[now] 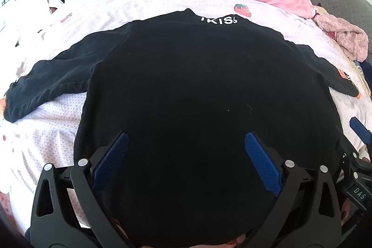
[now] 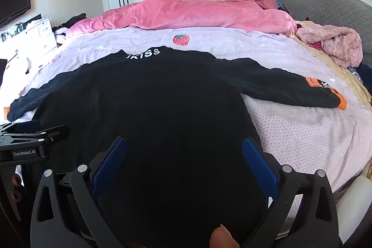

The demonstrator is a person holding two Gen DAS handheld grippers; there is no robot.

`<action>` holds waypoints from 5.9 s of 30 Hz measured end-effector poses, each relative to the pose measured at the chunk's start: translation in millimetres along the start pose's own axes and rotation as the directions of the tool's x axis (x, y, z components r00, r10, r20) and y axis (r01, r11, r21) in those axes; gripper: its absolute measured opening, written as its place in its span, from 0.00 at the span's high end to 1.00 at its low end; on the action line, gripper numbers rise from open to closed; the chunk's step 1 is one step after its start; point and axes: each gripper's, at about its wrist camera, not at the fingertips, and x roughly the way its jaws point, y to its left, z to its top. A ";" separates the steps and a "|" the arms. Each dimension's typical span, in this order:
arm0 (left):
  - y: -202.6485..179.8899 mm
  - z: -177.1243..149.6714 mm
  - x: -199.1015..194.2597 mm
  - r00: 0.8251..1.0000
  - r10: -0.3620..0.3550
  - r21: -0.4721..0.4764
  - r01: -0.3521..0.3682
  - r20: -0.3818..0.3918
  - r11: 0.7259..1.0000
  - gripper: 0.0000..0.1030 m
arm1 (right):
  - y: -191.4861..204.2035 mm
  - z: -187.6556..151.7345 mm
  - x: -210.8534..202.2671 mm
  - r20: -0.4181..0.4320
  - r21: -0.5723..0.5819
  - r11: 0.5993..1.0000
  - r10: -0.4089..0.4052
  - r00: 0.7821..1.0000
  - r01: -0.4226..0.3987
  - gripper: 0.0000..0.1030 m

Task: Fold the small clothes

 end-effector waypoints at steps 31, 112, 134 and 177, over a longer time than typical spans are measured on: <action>-0.6 -0.9 -1.3 1.000 0.003 0.001 -0.003 0.009 1.000 0.09 | 1.0 -2.3 2.4 -0.007 0.003 1.000 0.001 1.000 -0.001 0.04; -93.2 112.6 26.7 0.993 -0.042 0.048 0.037 0.112 0.998 0.09 | -111.6 107.3 37.9 0.009 0.248 0.958 -0.152 0.988 0.145 0.04; -121.2 136.3 79.9 0.992 -0.111 0.072 0.106 0.066 0.992 0.09 | -219.0 107.2 76.7 -0.108 0.476 0.813 -0.326 0.939 0.336 0.04; -79.0 133.1 97.2 0.996 -0.079 0.096 0.075 0.046 0.993 0.09 | -296.6 97.5 91.0 0.010 0.684 0.703 -0.276 0.961 0.194 0.91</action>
